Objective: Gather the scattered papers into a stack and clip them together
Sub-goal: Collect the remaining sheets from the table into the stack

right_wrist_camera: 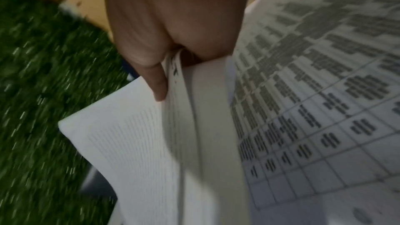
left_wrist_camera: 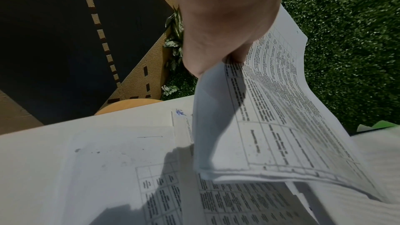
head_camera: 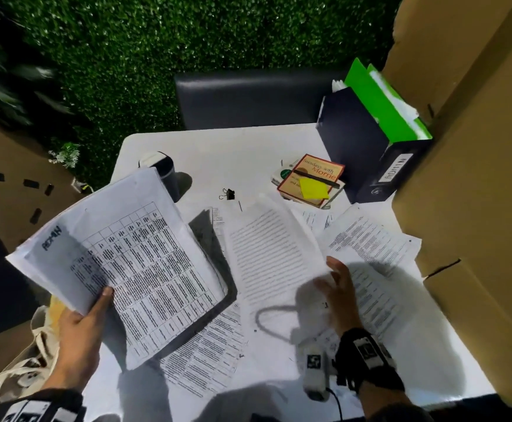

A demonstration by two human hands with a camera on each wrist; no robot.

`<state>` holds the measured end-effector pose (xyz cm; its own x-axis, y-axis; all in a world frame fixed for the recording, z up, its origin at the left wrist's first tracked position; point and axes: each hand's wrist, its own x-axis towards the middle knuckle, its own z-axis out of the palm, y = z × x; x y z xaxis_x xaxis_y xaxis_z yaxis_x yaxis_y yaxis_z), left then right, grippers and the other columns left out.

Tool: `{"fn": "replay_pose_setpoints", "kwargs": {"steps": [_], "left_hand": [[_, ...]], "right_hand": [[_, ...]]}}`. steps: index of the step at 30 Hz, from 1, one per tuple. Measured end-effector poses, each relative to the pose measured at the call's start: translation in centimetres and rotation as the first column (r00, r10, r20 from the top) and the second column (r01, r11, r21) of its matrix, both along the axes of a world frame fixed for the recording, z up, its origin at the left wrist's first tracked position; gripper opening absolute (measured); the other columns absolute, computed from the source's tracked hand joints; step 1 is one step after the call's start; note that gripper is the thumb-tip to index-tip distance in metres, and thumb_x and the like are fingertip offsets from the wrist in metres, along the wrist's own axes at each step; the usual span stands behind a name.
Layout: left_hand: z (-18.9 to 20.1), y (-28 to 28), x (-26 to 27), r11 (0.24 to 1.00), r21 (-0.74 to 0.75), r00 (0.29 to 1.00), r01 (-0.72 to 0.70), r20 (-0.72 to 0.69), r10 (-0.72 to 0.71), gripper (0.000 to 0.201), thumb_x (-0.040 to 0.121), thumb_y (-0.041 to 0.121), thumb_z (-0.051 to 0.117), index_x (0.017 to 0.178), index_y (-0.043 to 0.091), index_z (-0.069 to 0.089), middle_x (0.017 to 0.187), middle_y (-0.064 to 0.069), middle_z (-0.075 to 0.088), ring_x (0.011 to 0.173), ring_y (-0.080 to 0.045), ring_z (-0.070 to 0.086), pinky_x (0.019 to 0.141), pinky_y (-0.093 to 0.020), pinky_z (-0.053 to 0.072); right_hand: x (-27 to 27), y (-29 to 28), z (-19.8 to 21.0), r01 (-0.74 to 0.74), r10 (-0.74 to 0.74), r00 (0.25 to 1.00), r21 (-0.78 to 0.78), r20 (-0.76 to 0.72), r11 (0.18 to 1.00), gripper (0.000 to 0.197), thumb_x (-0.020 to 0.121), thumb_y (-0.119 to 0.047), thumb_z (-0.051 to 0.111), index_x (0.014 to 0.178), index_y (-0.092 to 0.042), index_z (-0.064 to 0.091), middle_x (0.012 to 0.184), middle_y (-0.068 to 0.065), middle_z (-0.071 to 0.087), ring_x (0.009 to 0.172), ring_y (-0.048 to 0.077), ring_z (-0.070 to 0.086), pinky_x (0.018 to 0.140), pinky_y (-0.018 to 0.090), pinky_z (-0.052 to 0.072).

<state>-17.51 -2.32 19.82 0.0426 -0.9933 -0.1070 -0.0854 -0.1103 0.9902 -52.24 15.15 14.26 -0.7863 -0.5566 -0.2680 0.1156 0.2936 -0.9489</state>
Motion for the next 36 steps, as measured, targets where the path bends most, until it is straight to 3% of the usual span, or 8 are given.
{"fn": "replay_pose_setpoints", "kwargs": {"steps": [3,6,10,14,20,29,33,36], "left_hand": [[0.0,0.3,-1.3,1.0,-0.007,1.0,0.015,0.011,-0.015,0.019,0.093,0.0,0.055,0.09,0.019,0.059,0.079,0.006,0.066,0.078,-0.014,0.052,0.074,-0.031,0.044],[-0.7,0.5,-2.0,0.999,0.026,0.999,0.035,0.013,-0.035,0.008,0.093,0.003,0.057,0.099,0.008,0.059,0.078,0.003,0.066,0.088,-0.025,0.053,0.076,-0.035,0.043],[-1.9,0.7,-2.6,0.995,0.051,0.996,0.08,0.034,-0.082,0.011,0.094,0.008,0.057,0.1,-0.001,0.056,0.081,-0.01,0.054,0.089,-0.024,0.047,0.071,-0.036,0.039],[-2.5,1.1,-3.3,0.992,0.078,0.994,0.101,0.043,-0.105,0.014,0.094,0.008,0.057,0.104,-0.001,0.055,0.088,-0.01,0.055,0.093,-0.024,0.047,0.078,-0.043,0.038],[-2.5,1.6,-4.0,0.99,0.091,0.992,0.111,0.053,-0.116,0.014,0.094,0.007,0.057,0.104,-0.002,0.055,0.1,-0.012,0.057,0.1,-0.027,0.048,0.088,-0.047,0.041],[-2.3,1.8,-4.3,0.99,0.077,0.991,0.118,0.048,-0.122,0.013,0.094,0.002,0.055,0.107,0.002,0.055,0.09,-0.009,0.059,0.091,-0.024,0.051,0.082,-0.039,0.044],[-2.9,1.5,-4.2,0.982,0.115,0.986,0.146,0.062,-0.154,0.012,0.094,0.007,0.056,0.104,0.001,0.057,0.087,-0.013,0.057,0.082,-0.024,0.049,0.074,-0.038,0.042],[-3.0,1.2,-4.5,0.97,0.149,0.975,0.192,0.088,-0.206,0.011,0.095,0.009,0.057,0.094,-0.001,0.055,0.074,-0.013,0.051,0.069,-0.025,0.045,0.062,-0.033,0.038]], "right_hand": [[-1.5,3.7,-0.7,0.261,-0.261,0.95,0.023,0.172,0.965,0.052,0.079,0.004,0.063,0.127,-0.009,0.049,0.099,0.003,0.059,0.093,0.026,0.055,0.081,0.038,0.053],[-1.7,6.7,-2.9,0.341,-0.38,0.909,0.22,0.17,0.914,0.059,0.063,-0.008,0.071,0.12,-0.007,0.054,0.11,0.018,0.065,0.099,0.036,0.06,0.092,0.055,0.049],[-0.4,9.3,-5.3,0.46,-0.534,0.836,0.371,0.124,0.806,0.072,0.066,0.008,0.073,0.131,-0.005,0.045,0.128,0.023,0.057,0.112,0.04,0.056,0.1,0.051,0.045],[0.1,10.2,-5.5,0.478,-0.605,0.787,0.498,0.123,0.723,0.089,0.064,-0.008,0.079,0.138,-0.011,0.031,0.129,0.026,0.052,0.109,0.044,0.055,0.093,0.052,0.047],[-0.5,10.0,-5.0,0.472,-0.599,0.799,0.563,0.052,0.678,0.078,0.067,-0.014,0.077,0.132,-0.012,0.034,0.125,0.028,0.053,0.102,0.044,0.058,0.084,0.047,0.047],[-1.9,10.6,-6.1,0.403,-0.42,0.9,0.581,-0.114,0.707,0.049,0.073,-0.022,0.072,0.117,-0.005,0.059,0.116,0.028,0.055,0.106,0.046,0.051,0.089,0.051,0.045],[-3.0,10.9,-4.8,0.412,-0.349,0.9,0.252,-0.262,0.876,0.014,0.079,-0.011,0.068,0.089,-0.006,0.06,0.085,0.017,0.06,0.087,0.041,0.06,0.073,0.034,0.041],[-4.4,11.1,-2.7,0.256,-0.241,0.957,0.073,-0.163,0.964,0.014,0.085,-0.004,0.063,0.097,-0.008,0.056,0.093,0.019,0.065,0.089,0.034,0.062,0.072,0.037,0.046]]}}
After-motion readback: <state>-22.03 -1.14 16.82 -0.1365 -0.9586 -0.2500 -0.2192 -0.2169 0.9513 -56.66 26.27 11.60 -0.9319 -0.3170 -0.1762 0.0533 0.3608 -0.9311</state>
